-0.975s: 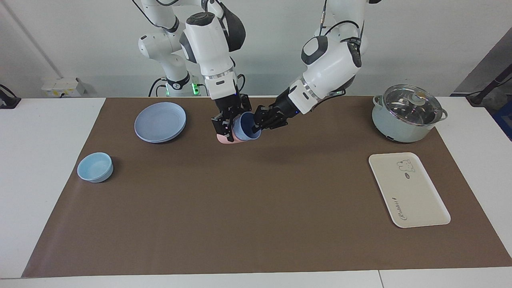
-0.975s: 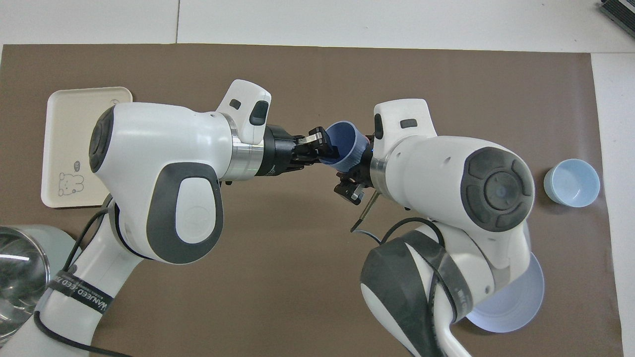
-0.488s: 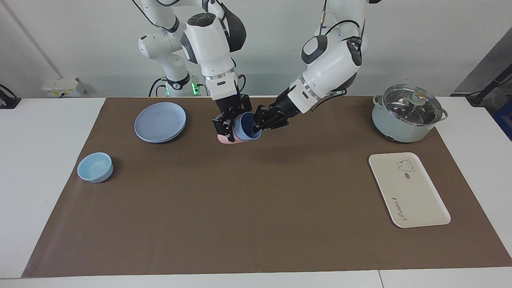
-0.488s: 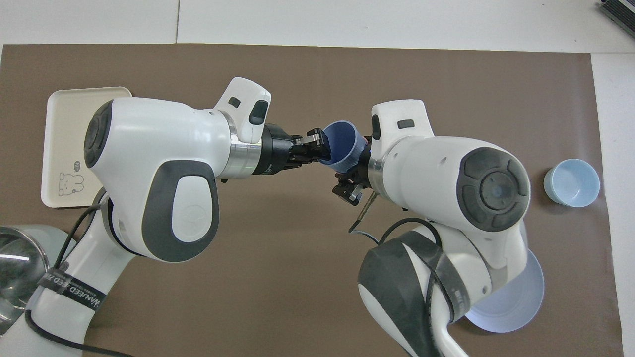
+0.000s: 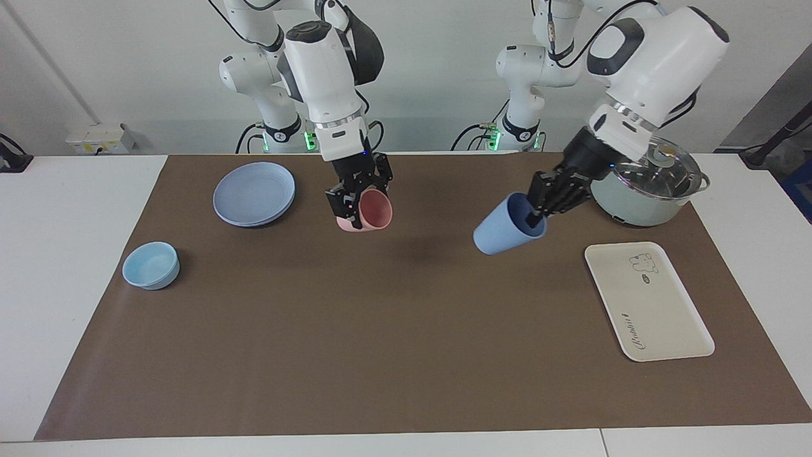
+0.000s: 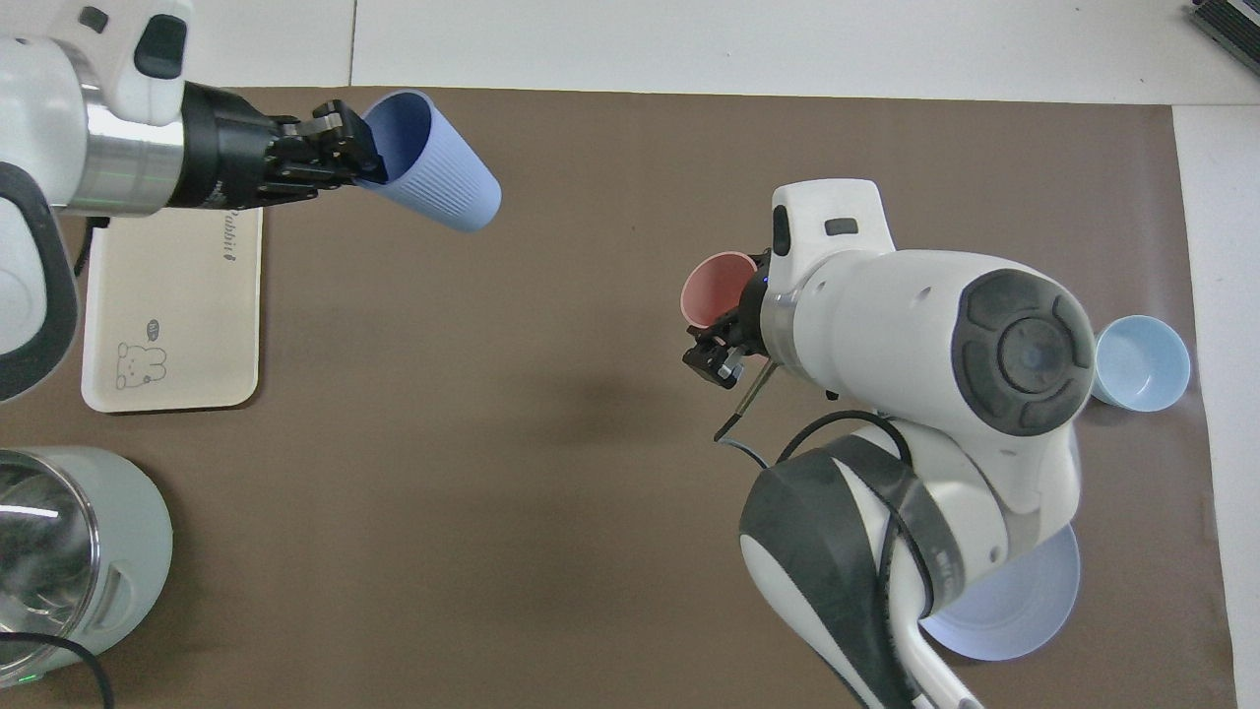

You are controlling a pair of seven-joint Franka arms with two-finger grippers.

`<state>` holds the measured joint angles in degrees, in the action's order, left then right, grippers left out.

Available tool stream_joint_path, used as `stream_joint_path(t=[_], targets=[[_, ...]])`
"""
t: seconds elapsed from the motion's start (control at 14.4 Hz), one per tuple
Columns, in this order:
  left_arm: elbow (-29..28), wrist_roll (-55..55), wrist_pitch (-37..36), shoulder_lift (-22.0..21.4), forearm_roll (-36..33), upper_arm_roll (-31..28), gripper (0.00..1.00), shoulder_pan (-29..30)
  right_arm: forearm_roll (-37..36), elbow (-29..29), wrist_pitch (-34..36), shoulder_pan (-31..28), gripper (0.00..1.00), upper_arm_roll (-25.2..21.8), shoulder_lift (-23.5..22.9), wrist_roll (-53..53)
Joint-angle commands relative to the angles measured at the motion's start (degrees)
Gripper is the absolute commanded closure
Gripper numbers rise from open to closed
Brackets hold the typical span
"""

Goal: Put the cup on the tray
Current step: 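Carry the blue cup over the tray while the right gripper withdraws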

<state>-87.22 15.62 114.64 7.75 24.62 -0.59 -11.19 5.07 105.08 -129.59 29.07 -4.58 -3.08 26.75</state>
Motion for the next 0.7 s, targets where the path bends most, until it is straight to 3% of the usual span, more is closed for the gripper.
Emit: stream_joint_path(t=[0.0, 0.21, 0.42, 0.63], targets=[[-0.40, -7.33, -1.44, -0.28, -4.57, 0.24, 1.00, 5.90, 5.70, -0.32, -2.67, -4.54, 1.00, 0.18, 0.18, 2.14], [-5.13, -17.07, -0.04, -2.47, -9.06, -0.38, 1.00, 13.80, 19.50, 0.74, -6.64, -10.68, 1.00, 0.18, -0.17, 12.76], [-11.37, -27.46, 5.65, -4.23, -9.07, -0.38, 1.00, 20.84, 34.96, 3.62, -9.61, -15.79, 1.00, 0.18, -0.79, 28.56], [-16.56, -33.44, 11.98, -3.36, -9.07, -0.29, 1.00, 25.42, 56.03, 5.22, -11.83, -19.04, 1.00, 0.10, -3.94, 48.75]])
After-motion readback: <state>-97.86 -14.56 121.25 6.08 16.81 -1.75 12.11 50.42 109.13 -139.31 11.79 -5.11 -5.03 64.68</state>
